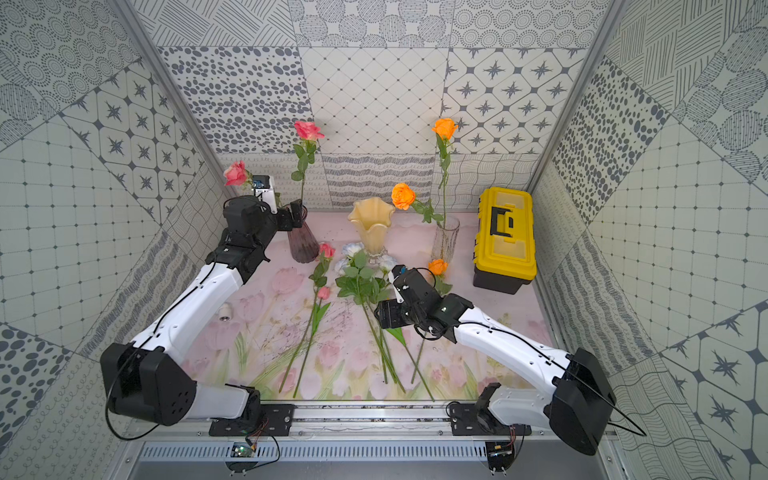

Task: Arrange the flowers in different vases according to their variety
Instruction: Insert the flower into the vase, then pick up the flower at the center of the board.

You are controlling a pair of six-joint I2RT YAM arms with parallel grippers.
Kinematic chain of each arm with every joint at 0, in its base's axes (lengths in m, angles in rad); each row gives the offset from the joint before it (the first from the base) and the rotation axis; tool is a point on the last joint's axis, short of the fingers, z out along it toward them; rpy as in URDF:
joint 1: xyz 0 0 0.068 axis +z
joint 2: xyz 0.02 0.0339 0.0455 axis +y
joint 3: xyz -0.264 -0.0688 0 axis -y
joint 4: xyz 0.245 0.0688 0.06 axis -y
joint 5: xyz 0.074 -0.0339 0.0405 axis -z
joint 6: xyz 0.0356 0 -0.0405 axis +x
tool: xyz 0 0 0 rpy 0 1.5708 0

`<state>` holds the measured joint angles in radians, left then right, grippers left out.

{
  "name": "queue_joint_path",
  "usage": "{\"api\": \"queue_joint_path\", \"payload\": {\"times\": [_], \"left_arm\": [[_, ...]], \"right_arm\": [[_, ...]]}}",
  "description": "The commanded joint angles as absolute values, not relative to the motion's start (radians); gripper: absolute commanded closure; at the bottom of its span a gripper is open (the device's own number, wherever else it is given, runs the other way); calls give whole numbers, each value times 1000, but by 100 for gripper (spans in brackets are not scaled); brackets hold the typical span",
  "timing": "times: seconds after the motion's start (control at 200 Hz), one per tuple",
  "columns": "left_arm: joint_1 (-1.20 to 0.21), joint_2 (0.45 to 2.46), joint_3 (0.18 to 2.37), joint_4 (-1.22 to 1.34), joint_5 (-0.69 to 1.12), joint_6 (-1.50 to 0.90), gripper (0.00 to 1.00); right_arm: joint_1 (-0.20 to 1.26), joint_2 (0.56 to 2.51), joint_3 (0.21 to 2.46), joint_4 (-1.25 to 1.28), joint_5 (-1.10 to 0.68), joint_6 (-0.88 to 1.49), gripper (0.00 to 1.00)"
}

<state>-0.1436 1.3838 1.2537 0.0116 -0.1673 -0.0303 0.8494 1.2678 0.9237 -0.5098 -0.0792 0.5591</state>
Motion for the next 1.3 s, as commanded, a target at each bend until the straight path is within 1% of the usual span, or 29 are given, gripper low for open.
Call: {"api": "queue_joint_path", "payload": {"times": [0.0,0.125,0.19,0.31,0.46,0.59,0.715,1.086,1.291], "left_arm": [[-161,1287,1214,-207,-103,-140,1],[-202,1206,1149,-279,-86,-178,1],[-222,1167,1112,-316,-88,-191,1],[-235,1096,1036,-365,-51,-251,1],[-257,1013,931,-392,-11,-300,1],[-263,968,864,-412,4,-312,1],[-263,932,818,-420,19,-313,1],[-263,920,770,-415,17,-313,1],[-263,924,771,-414,17,-317,1]], "right_arm": [[891,1320,964,-486,-104,518,27],[931,1388,986,-493,-95,495,33],[941,1421,994,-492,-91,489,39],[947,1478,1021,-489,-91,473,46],[946,1551,1063,-488,-71,452,48],[945,1621,1101,-488,-76,437,52],[946,1678,1130,-489,-58,432,55],[941,1757,1173,-505,14,413,61],[927,1778,1174,-505,13,414,63]]}}
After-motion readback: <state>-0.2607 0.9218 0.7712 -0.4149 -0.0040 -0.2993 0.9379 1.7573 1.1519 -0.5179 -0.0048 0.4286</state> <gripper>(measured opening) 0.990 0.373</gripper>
